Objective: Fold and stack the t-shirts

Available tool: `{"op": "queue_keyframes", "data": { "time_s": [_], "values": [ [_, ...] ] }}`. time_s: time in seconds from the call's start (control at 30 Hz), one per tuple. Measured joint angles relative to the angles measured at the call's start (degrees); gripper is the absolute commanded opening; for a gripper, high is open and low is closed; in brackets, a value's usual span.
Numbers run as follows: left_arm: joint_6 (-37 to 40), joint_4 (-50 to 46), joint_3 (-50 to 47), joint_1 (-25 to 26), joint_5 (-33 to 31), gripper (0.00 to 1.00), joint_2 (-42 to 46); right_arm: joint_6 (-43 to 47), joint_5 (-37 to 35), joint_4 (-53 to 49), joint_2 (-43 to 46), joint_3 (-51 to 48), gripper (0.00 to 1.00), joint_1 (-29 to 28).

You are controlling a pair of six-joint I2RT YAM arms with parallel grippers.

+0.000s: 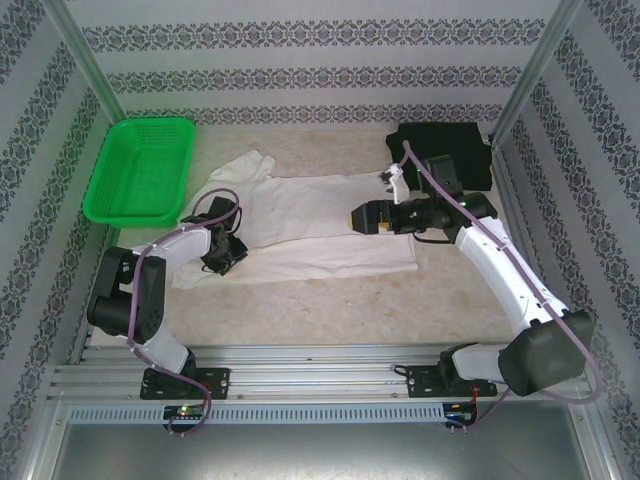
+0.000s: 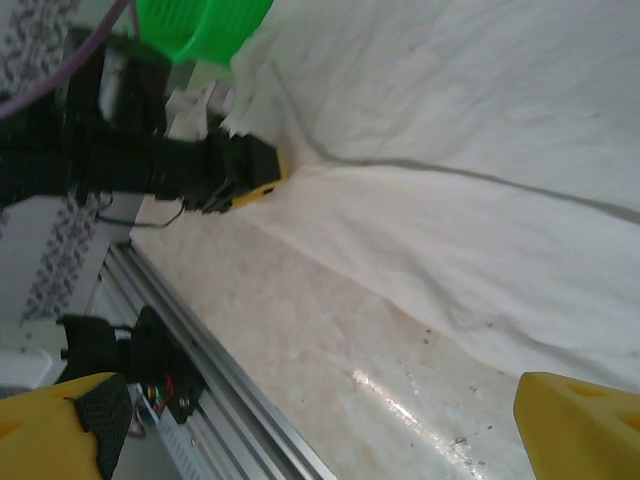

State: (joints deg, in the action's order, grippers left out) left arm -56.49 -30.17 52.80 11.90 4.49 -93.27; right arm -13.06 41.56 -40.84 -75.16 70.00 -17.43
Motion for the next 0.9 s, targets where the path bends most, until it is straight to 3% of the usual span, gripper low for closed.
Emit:
{"op": "queue_keyframes", "data": {
  "time_s": [0.5,0.77,0.9],
  "values": [
    [-2.1,1.6,-1.7,-1.2,0.0,0.19,2.5,1.6,-0.3,-1.1,-1.4,0.0,0.98,-3.4],
    [-1.0,1.5,-1.0,-1.5,0.0,0.0,2.5,1.5,-0.3,-0.9,-2.4,0.2,0.98,-3.5],
    [-0.3,1.6,1.6,-1.5,0.0,0.0,1.8,1.6,-0.4,-0.9,-2.5,0.2,0.98,-3.8]
  ]
}}
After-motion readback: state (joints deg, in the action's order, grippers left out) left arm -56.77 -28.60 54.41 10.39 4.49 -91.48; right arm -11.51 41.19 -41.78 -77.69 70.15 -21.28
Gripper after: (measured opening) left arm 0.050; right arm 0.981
